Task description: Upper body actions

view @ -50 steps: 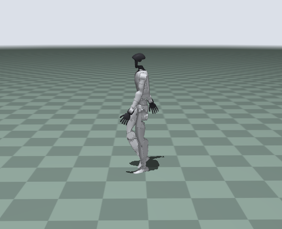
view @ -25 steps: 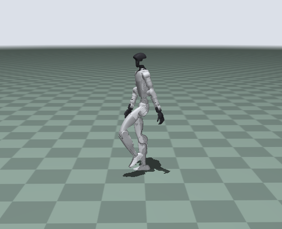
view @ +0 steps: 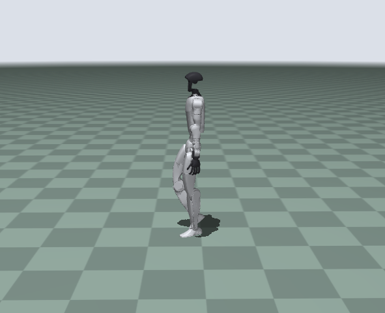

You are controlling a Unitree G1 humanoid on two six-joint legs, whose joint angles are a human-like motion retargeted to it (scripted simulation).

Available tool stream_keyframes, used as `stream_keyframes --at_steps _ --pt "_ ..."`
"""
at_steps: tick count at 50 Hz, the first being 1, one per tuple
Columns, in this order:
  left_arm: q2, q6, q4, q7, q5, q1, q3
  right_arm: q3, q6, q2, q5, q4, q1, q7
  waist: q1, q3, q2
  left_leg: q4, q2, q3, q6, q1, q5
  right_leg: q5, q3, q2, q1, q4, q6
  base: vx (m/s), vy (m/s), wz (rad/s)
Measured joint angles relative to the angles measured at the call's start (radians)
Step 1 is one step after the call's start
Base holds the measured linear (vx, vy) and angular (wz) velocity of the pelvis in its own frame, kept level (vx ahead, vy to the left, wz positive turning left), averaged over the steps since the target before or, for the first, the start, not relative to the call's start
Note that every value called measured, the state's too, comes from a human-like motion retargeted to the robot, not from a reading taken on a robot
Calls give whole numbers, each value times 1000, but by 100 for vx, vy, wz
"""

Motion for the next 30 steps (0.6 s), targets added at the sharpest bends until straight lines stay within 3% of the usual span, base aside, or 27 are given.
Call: stream_keyframes --at_steps 2,5,7,10,13,15,18,21,22,23,25,27,28,30 --pt "13 -22 -96 -48 41 -155 -44 -86 57 -74 119 82 47 -49 -97 47 23 -22 45 -59 -13 -39 41 3 107 43 -265 362 -4 -46 17 94" --pt "32 -28 -263 -114 181 -340 -13 -199 153 -136 293 82 160 -25 -212 116 19 12 43 -131 16 -95 39 -94 37 -119 -487 718 -47 -29 14 118" --pt "24 -51 -343 -84 231 -410 -42 -251 195 -153 393 82 252 -2 -228 134 26 35 60 -159 23 -116 39 -114 49 -98 -593 811 -43 4 -2 72" --pt "4 -106 -440 -26 256 -442 -114 -312 180 -149 484 82 375 -51 -181 106 29 44 69 -147 22 -125 34 -135 64 -67 -682 834 -57 12 -9 -17" --pt "14 -146 -515 -6 265 -425 -158 -343 136 -139 493 82 445 -154 -152 50 7 27 45 -117 22 -111 23 -149 49 -88 -651 751 -71 23 -13 -49" --pt "17 -149 -523 -6 286 -398 -155 -331 139 -134 486 82 447 -174 -129 40 -7 19 40 -86 14 -82 16 -139 68 -48 -565 637 -53 12 -13 -75" --pt "7 -134 -463 -19 285 -321 -137 -271 148 -123 470 82 390 -94 -92 21 -11 23 37 -37 -4 -41 -7 -84 131 58 -334 332 -18 9 -5 -82" --pt "-30 -115 -345 -33 232 -163 -106 -208 140 -90 400 82 277 50 -72 -19 -18 78 20 -12 -21 -23 -52 6 209 134 -1 -153 -7 18 -5 -40" --pt "-42 -116 -299 -34 213 -99 -81 -180 140 -79 373 82 238 88 -76 -34 -28 115 7 -13 -26 -24 -61 -28 200 141 113 -318 3 28 -5 23" --pt "-51 -123 -248 -34 203 -24 -32 -143 139 -69 344 82 197 110 -85 -54 -38 166 -8 -17 -32 -34 -55 -197 137 131 220 -454 13 34 0 4" --pt "-55 -118 -159 -32 176 97 39 -60 126 -49 300 82 137 114 -68 -91 -60 273 -26 17 -54 -47 20 -341 -89 87 345 -619 -33 27 1 -63" --pt "-28 -52 -24 -31 148 200 120 72 96 -6 256 72 -28 146 20 -140 -113 679 67 80 -44 -273 269 -314 101 6 278 -682 -2 -17 -16 -162" --pt "-8 -45 30 -16 139 220 143 103 83 10 241 39 -80 164 76 -130 -115 849 147 114 9 -371 312 -314 104 -6 264 -683 -3 -28 -32 -180" --pt "25 -8 49 43 80 354 202 192 41 68 198 -124 -203 233 151 -106 -110 1203 172 -34 40 -674 272 -278 129 15 225 -701 -26 -25 -37 -128"
